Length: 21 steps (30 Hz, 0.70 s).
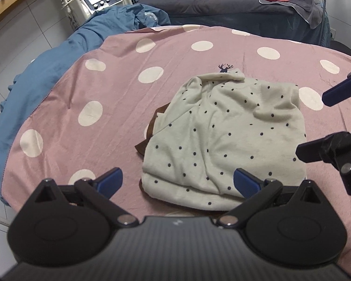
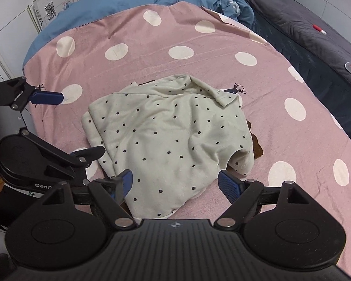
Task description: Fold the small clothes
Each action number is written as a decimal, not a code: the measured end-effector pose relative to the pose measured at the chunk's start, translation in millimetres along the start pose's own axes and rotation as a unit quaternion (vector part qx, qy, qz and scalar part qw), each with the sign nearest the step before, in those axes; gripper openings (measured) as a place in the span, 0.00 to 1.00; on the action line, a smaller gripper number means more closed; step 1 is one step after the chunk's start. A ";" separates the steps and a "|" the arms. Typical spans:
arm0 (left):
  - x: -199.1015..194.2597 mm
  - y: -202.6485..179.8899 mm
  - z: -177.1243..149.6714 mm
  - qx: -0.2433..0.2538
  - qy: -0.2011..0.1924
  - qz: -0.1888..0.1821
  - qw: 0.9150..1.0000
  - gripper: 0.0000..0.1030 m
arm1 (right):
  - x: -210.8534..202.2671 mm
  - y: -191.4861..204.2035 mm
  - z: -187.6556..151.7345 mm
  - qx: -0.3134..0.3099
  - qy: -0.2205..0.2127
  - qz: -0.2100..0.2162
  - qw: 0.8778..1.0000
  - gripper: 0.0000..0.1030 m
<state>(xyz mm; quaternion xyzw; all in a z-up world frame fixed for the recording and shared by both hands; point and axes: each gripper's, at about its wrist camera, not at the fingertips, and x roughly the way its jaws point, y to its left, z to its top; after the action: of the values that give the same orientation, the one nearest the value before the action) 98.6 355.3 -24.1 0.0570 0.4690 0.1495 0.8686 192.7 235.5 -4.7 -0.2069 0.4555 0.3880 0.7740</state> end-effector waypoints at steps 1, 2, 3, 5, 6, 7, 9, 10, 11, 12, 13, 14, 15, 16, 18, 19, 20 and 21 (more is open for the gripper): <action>0.6 -0.4 -0.3 0.001 0.000 0.000 1.000 1.00 | 0.9 0.0 -0.2 0.001 0.002 0.001 1.000 1.00; 0.9 -0.7 -0.4 0.001 0.000 0.000 1.000 1.00 | 1.6 0.2 -0.1 0.000 0.004 0.001 1.000 1.00; 1.4 -1.0 -0.4 0.002 0.001 0.000 1.000 1.00 | 2.2 0.5 -0.2 -0.001 0.004 0.000 1.000 1.00; 2.3 -0.9 0.0 0.004 0.001 0.000 1.000 1.00 | 3.2 0.9 -0.3 -0.003 0.007 -0.001 1.000 1.00; 2.5 -0.9 0.1 0.005 0.001 0.000 1.000 1.00 | 3.6 1.3 -0.4 -0.003 0.007 -0.001 1.000 1.00; 3.2 -0.6 0.0 0.004 0.001 0.000 1.000 1.00 | 4.3 1.9 -0.3 -0.004 0.008 -0.002 1.000 1.00; 3.7 -0.2 0.1 0.004 0.001 0.002 1.000 1.00 | 4.7 2.7 -0.4 -0.005 0.008 -0.002 1.000 1.00; 4.1 0.3 0.0 0.002 0.001 0.003 1.000 1.00 | 5.0 2.9 -0.2 -0.005 0.009 -0.002 1.000 1.00; 4.3 0.8 -0.1 0.002 0.001 0.003 1.000 1.00 | 5.3 3.4 -0.3 -0.006 0.010 -0.002 1.000 1.00; 4.5 1.1 -0.1 0.001 0.000 0.003 1.000 1.00 | 5.5 3.8 -0.3 -0.008 0.010 -0.002 1.000 1.00; 4.9 1.2 -0.1 0.002 0.001 0.003 1.000 1.00 | 5.6 4.0 -0.5 -0.009 0.010 -0.004 1.000 1.00; 5.2 1.2 0.0 0.002 0.001 0.004 1.000 1.00 | 5.8 4.2 -0.7 -0.010 0.009 -0.006 1.000 1.00; 5.2 1.4 0.1 0.003 0.001 0.003 1.000 1.00 | 6.1 4.3 -0.9 -0.011 0.009 -0.006 1.000 1.00; 5.2 1.4 0.1 0.003 0.000 0.003 1.000 1.00 | 6.4 4.1 -1.0 -0.010 0.010 -0.006 1.000 1.00; 5.4 1.7 0.5 0.004 0.000 0.002 1.000 1.00 | 6.7 3.4 -1.0 -0.009 0.010 -0.006 1.000 1.00; 5.5 1.7 0.8 0.003 -0.001 0.001 1.000 1.00 | 7.0 3.4 -1.1 -0.009 0.010 -0.007 1.000 1.00; 5.8 2.0 1.0 0.002 0.000 -0.001 1.000 1.00 | 7.4 3.5 -1.1 -0.010 0.011 -0.008 1.000 1.00; 6.0 1.6 1.2 0.002 0.000 -0.002 1.000 1.00 | 7.6 3.5 -1.2 -0.010 0.011 -0.008 1.000 1.00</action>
<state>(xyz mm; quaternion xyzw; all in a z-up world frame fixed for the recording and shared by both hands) 102.3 358.7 -27.8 0.0576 0.4693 0.1475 0.8687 191.5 240.0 -11.8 -0.2224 0.4584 0.3839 0.7701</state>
